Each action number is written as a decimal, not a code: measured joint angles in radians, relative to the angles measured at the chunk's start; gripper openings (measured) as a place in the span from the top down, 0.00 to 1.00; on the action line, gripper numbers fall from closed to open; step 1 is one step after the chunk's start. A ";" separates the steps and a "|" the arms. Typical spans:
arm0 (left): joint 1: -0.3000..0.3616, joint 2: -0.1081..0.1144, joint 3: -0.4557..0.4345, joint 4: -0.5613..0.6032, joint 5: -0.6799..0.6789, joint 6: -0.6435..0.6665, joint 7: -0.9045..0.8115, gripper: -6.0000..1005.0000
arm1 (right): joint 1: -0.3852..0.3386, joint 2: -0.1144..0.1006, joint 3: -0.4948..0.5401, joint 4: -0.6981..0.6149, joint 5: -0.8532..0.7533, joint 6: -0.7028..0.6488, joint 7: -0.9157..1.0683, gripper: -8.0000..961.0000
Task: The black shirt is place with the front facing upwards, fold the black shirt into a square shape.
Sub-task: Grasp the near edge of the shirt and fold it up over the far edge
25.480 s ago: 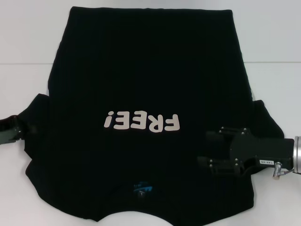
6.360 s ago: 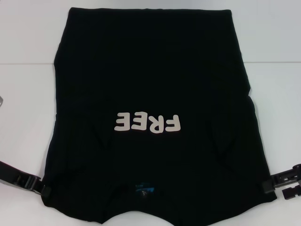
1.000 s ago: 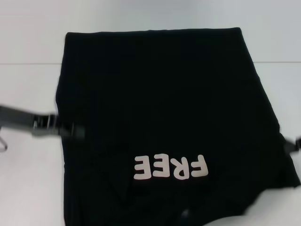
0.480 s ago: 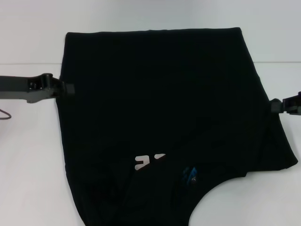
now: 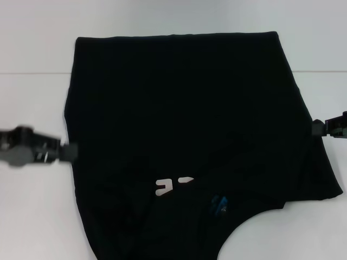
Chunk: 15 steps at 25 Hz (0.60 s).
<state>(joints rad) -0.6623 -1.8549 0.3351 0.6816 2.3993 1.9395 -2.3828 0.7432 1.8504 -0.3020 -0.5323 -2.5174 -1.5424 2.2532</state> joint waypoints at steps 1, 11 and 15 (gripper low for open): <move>0.015 0.002 0.014 0.019 0.007 0.050 -0.030 0.87 | 0.001 0.000 -0.002 0.000 0.000 0.000 0.002 0.93; 0.090 -0.111 0.275 0.233 0.111 0.073 -0.171 0.51 | 0.009 -0.001 -0.010 -0.008 0.002 0.006 0.028 0.93; 0.094 -0.177 0.295 0.362 0.163 0.085 -0.196 0.35 | 0.011 -0.001 -0.019 -0.009 0.000 0.017 0.036 0.93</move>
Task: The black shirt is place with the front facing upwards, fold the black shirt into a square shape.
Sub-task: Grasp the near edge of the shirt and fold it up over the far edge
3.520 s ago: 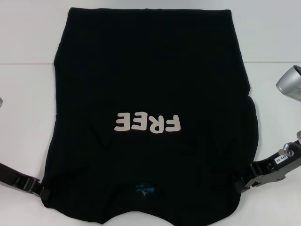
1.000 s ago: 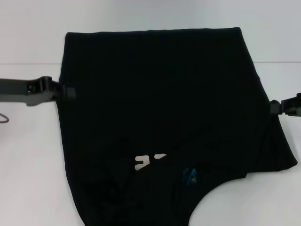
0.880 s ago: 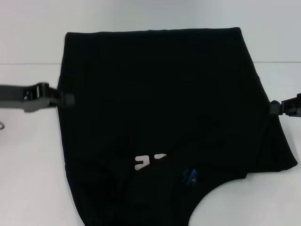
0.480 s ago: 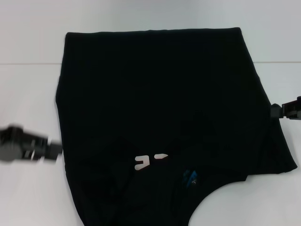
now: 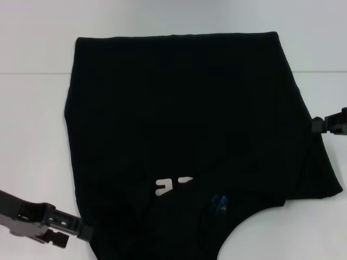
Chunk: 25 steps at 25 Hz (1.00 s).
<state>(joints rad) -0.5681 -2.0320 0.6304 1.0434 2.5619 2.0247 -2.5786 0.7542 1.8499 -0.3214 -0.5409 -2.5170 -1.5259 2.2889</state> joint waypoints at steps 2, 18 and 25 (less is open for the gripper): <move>0.001 -0.015 0.011 0.007 0.009 0.002 -0.015 0.28 | 0.000 0.000 -0.001 0.000 0.000 0.005 0.002 0.93; 0.010 -0.090 0.083 -0.048 0.052 -0.043 -0.056 0.13 | 0.003 0.006 -0.031 0.009 0.001 0.021 -0.002 0.93; -0.007 -0.093 0.125 -0.108 0.054 -0.104 -0.063 0.13 | 0.006 0.008 -0.039 0.004 0.003 0.022 0.000 0.93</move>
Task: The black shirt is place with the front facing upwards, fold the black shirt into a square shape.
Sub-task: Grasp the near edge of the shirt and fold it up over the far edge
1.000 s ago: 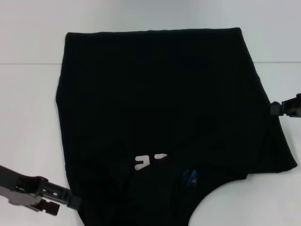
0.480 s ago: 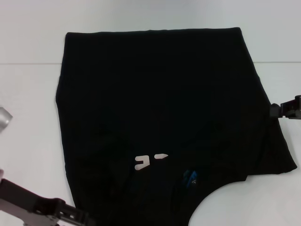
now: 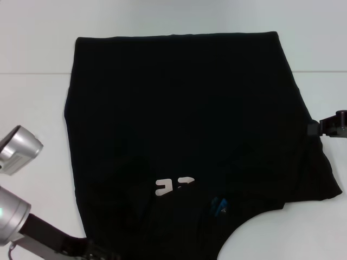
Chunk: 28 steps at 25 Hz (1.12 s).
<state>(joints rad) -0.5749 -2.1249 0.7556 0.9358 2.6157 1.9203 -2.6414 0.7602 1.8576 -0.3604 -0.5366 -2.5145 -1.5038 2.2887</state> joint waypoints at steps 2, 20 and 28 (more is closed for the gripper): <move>-0.006 0.001 0.012 -0.017 0.002 -0.011 -0.001 0.13 | 0.000 0.000 0.000 -0.001 0.001 -0.001 0.000 0.93; -0.040 0.001 0.070 -0.094 0.003 -0.067 -0.016 0.22 | 0.002 0.000 -0.002 -0.005 0.002 -0.002 -0.003 0.93; -0.051 0.005 0.088 -0.116 0.004 -0.102 -0.015 0.27 | 0.002 0.000 -0.003 -0.005 0.002 -0.004 -0.004 0.93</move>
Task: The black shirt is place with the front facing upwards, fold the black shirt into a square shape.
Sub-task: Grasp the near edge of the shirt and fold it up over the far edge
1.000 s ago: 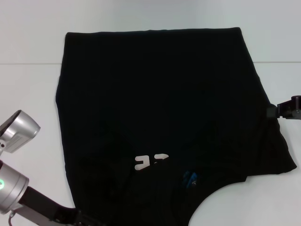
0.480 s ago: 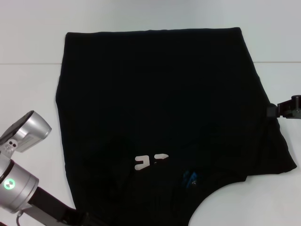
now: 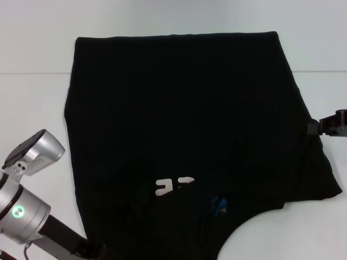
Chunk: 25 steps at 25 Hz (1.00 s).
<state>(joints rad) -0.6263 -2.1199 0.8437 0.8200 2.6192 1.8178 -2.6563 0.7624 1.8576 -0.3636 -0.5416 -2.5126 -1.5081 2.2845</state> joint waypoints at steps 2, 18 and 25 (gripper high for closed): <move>0.000 0.002 0.006 -0.001 0.000 -0.009 0.005 0.28 | 0.000 0.000 0.000 0.000 0.000 -0.001 0.000 0.93; -0.005 0.007 0.049 0.002 0.002 -0.024 0.007 0.68 | -0.002 -0.002 0.002 0.002 0.000 -0.003 -0.002 0.93; -0.012 0.007 0.072 0.012 0.000 -0.003 0.012 0.94 | -0.003 -0.002 -0.001 0.006 -0.002 -0.008 -0.005 0.93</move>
<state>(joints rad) -0.6381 -2.1129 0.9159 0.8325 2.6190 1.8147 -2.6448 0.7595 1.8560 -0.3648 -0.5357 -2.5148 -1.5158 2.2797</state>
